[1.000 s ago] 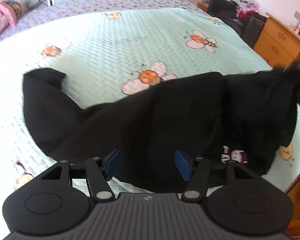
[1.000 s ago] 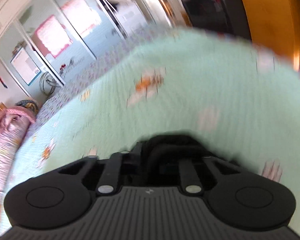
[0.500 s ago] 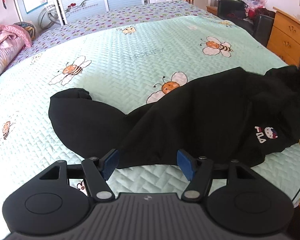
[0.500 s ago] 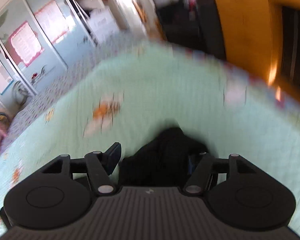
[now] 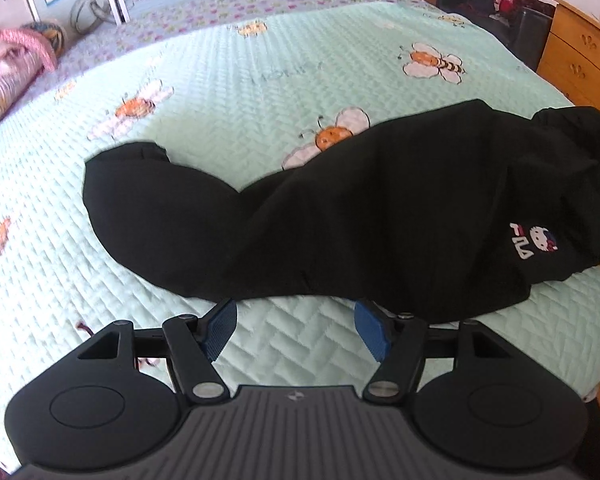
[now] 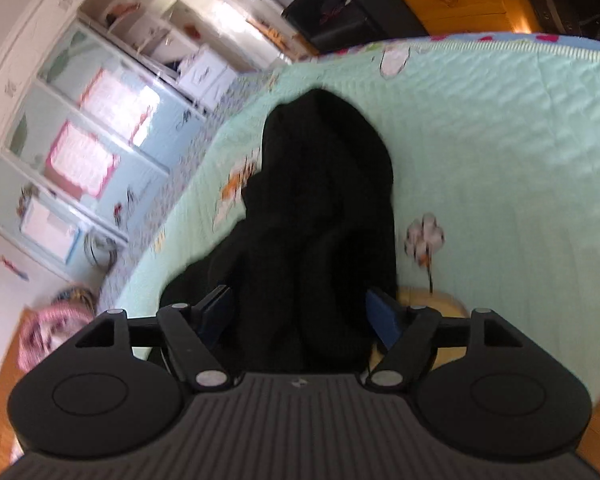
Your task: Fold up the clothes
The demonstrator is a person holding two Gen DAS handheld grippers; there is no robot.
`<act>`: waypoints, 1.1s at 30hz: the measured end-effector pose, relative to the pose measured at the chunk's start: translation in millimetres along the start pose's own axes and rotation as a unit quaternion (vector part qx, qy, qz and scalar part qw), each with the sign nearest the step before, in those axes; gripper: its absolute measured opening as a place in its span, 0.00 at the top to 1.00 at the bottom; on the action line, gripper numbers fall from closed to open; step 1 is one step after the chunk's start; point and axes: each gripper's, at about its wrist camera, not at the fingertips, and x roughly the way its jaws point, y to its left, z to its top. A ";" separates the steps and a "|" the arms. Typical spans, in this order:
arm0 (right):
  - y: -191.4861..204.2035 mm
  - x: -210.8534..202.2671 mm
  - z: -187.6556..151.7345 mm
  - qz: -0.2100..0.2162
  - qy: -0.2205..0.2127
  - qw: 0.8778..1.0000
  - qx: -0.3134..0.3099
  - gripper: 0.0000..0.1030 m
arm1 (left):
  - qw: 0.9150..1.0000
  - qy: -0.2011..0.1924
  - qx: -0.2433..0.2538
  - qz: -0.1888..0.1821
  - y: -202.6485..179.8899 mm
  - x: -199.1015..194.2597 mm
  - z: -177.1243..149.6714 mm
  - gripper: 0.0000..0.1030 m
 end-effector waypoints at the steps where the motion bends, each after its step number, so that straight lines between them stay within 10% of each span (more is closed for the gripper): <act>1: 4.9 1.7 -2.2 -0.008 0.005 1.000 -0.017 0.25 | 1.000 0.004 -0.003 -0.002 -0.1 0.4 -1.4 0.34; 21: 25.5 23.5 -22.6 -0.109 0.006 0.992 -0.068 0.20 | 0.998 0.029 -0.045 0.032 21.7 -2.6 -8.0 0.34; 25: 37.1 36.1 -25.6 -0.106 0.007 0.989 -0.106 0.52 | 0.998 0.025 -0.031 0.039 17.1 -6.3 -9.9 0.34; 29: 44.6 24.2 -20.5 -0.089 -0.021 0.988 -0.123 0.57 | 0.998 0.022 -0.030 0.043 19.7 -8.2 -8.2 0.34; 33: 24.1 -20.6 7.4 -0.124 -0.079 0.982 -0.119 0.83 | 0.998 0.022 -0.045 0.038 27.4 -5.3 -5.7 0.34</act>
